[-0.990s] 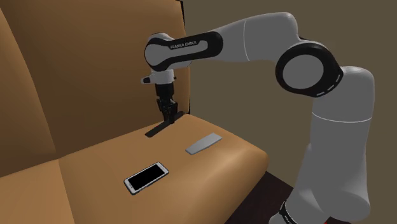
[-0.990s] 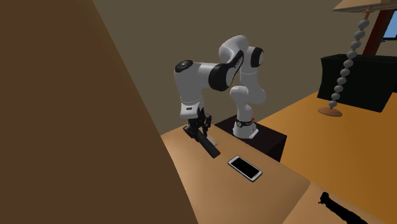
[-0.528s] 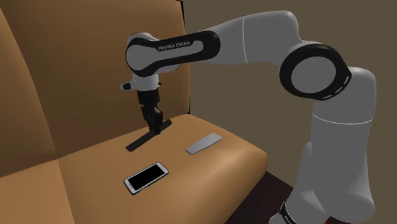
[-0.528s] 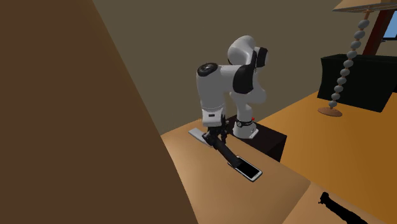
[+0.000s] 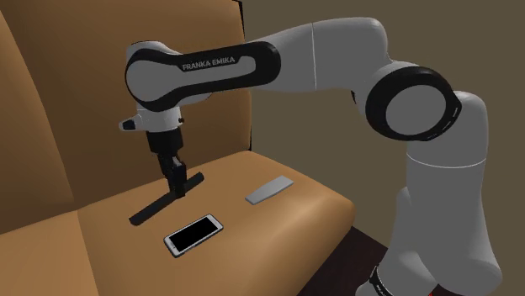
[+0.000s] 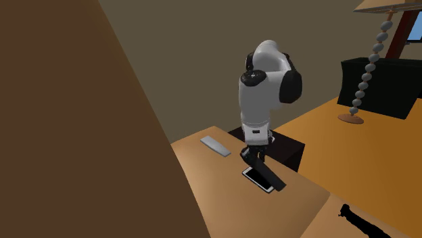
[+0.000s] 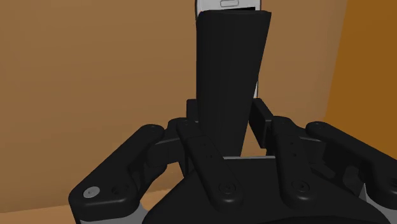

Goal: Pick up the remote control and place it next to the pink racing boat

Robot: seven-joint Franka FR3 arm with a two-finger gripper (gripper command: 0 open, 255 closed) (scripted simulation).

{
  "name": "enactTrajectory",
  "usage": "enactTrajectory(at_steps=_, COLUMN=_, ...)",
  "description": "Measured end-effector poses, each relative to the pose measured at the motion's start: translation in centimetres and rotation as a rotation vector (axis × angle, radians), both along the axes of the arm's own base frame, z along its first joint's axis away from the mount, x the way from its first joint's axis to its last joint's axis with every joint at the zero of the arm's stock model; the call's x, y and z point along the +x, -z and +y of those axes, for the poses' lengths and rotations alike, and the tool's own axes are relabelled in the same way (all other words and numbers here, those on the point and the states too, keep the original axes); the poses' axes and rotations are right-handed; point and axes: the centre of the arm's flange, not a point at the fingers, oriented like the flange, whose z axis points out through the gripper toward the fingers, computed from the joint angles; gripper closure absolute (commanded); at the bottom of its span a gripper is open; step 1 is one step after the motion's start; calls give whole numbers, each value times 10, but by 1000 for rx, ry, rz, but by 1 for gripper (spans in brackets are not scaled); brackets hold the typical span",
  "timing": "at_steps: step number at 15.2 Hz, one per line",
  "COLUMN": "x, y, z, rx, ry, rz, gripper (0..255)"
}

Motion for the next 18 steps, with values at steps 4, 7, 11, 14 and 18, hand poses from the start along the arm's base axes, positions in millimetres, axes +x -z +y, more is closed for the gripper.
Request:
enactTrajectory(at_steps=4, x=-16, y=0, z=48, rx=0, ry=0, rz=0, gripper=255)
enactTrajectory(at_steps=7, x=-27, y=1, z=88, rx=0, ry=0, rz=-1, gripper=255)
enactTrajectory(at_steps=11, x=-44, y=-1, z=137, rx=0, ry=0, rz=0, gripper=255)
enactTrajectory(at_steps=14, x=-55, y=-1, z=175, rx=0, ry=0, rz=0, gripper=255)
enactTrajectory(at_steps=18, x=-63, y=4, z=206, rx=0, ry=0, rz=0, gripper=255)
